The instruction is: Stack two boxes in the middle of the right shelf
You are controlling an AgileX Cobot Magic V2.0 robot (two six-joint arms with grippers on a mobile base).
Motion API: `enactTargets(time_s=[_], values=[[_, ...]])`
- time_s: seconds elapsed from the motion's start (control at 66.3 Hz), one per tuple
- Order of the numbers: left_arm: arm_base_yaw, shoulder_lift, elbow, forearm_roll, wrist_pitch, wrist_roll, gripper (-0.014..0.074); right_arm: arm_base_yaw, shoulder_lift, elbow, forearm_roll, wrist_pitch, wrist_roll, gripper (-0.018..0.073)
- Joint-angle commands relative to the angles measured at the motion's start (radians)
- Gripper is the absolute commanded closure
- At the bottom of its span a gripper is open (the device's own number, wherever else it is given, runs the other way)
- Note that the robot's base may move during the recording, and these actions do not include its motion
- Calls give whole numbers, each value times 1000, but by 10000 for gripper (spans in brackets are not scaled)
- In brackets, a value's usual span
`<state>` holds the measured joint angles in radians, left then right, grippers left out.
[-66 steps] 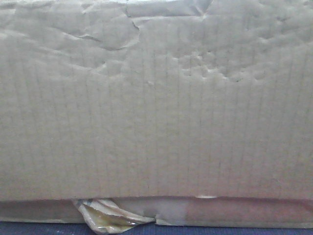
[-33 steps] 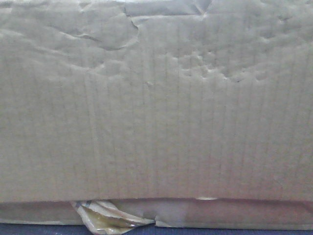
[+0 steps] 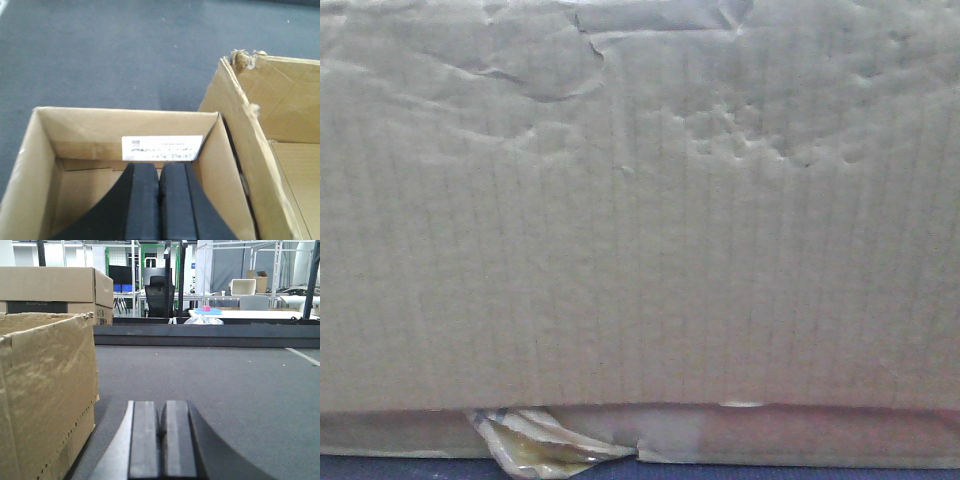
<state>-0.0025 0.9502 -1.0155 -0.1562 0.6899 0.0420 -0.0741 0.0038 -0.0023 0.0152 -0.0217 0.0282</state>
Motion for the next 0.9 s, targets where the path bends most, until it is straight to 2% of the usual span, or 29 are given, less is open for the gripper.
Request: enactTargets(time_s=[0.0,0.121,0.211,0.332,0.437,0.603,0.708,0.844,0.889], values=[[28,66,-58,-16,52,-8,689,-5,-4,2,3,-24,-2,728],[107,166,-143,-17,185,16,689,-5,-4,2,3,-24,-2,728],[190,243,-206,-33,249,119,689,-5,-4,2,3,-24,-2,728],[262,311,-244,-78,317,225,689,-5,-4,2,3,-24,-2,728],[298,359,-256,-85,308,246,689,-5,-4,2,3,-24,-2,728],[307,393,-256,-72,255,246,670,-5,-4,2,3,-24,-2,728],[307,408,-256,-26,242,246,557,-5,-4,2,3,-24,-2,728],[307,413,-256,9,231,246,304,-5,-4,2,3,-24,-2,728],[307,419,-256,23,229,246,256,-5,-4,2,3,-24,-2,728]])
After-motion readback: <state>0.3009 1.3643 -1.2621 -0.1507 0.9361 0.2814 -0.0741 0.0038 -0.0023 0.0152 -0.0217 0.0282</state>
